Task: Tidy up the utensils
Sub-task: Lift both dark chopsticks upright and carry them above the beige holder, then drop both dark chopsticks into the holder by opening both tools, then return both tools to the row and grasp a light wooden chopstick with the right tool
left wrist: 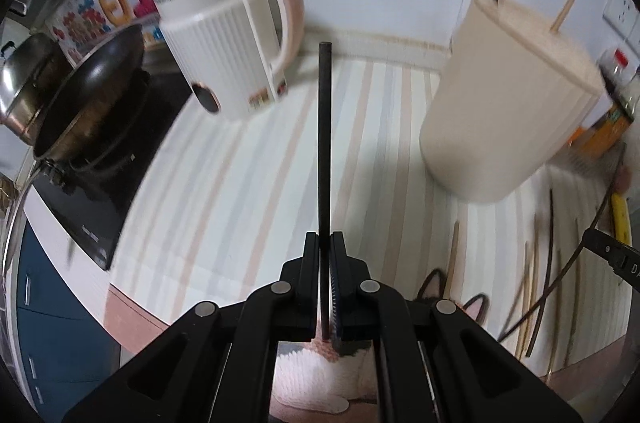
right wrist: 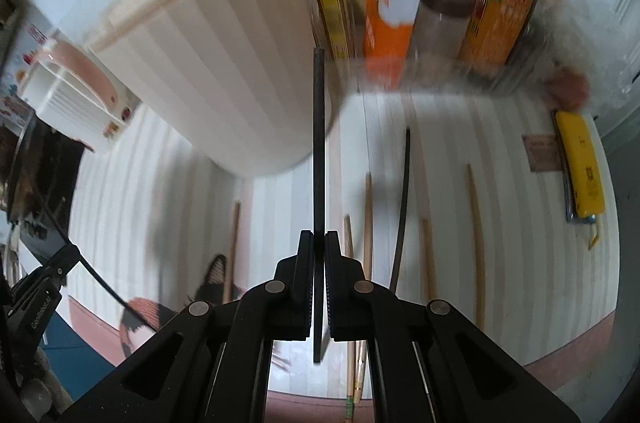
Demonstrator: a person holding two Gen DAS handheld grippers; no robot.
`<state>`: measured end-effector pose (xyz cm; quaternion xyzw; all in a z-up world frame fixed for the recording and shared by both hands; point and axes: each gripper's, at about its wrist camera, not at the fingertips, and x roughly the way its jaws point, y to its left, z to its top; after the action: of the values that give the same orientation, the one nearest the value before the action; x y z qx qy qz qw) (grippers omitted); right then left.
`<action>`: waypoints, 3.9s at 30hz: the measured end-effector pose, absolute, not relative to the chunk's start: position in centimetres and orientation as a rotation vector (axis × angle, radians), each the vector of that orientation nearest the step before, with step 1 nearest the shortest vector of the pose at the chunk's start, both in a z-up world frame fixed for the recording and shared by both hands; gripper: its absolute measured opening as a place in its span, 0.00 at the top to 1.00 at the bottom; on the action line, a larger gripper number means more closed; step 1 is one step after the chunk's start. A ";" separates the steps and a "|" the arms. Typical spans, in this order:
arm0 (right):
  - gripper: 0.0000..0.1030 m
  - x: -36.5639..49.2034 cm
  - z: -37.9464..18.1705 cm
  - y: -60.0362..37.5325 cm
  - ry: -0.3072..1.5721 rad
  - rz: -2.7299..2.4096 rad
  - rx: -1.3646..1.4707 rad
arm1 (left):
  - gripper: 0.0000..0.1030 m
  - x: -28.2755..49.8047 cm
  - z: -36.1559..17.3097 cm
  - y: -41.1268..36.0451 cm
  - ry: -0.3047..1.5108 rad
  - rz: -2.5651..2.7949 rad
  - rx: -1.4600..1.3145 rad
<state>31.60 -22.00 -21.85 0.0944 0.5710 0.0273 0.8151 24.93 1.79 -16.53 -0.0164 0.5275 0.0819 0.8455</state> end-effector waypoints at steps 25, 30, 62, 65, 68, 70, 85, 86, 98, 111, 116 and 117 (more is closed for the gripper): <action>0.95 33.8 -6.3 -22.3 0.997 0.126 0.190 | 0.98 27.2 -1.5 0.7 0.831 0.094 -0.176; 0.95 34.5 -1.5 -23.0 0.939 0.157 0.194 | 0.98 27.8 2.4 0.4 0.787 0.040 -0.217; 0.95 48.6 -3.1 -23.0 0.983 0.133 0.211 | 0.97 43.3 -1.8 -4.9 0.979 -0.102 -0.185; 0.95 48.9 -4.2 -22.6 1.014 0.137 0.196 | 0.97 43.4 -2.6 -5.3 1.027 -0.130 -0.185; 0.95 48.9 -5.1 -22.5 1.042 0.132 0.202 | 0.92 43.0 -2.7 -5.3 1.064 -0.148 -0.212; 0.91 48.8 -5.2 -23.0 1.059 0.144 0.245 | 0.91 42.4 -1.9 -5.3 1.051 -0.145 -0.203; 0.44 39.8 -4.2 -26.9 0.948 0.026 0.289 | 0.00 35.4 -3.1 -2.1 0.885 0.064 -0.092; 0.42 39.2 -4.7 -27.0 0.948 0.014 0.290 | 0.00 35.0 -3.8 -2.1 0.891 0.075 -0.076; 0.32 35.0 -16.4 -27.6 1.128 0.004 0.273 | 0.00 30.9 -15.5 -2.8 1.140 0.148 0.004; 0.81 31.6 -29.0 -27.7 1.461 0.135 0.376 | 0.33 27.6 -28.6 -7.1 1.428 0.068 0.142; 0.81 30.8 -31.2 -26.3 1.541 0.170 0.394 | 0.83 27.5 -30.0 -7.9 1.440 0.044 0.208; 0.81 30.6 -31.5 -26.0 1.552 0.171 0.398 | 0.88 27.3 -30.3 -7.6 1.452 0.030 0.189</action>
<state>30.57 -25.97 -31.53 0.1783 0.6946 0.0767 0.6927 27.30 -7.65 -30.33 0.0862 0.6628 0.0138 0.7437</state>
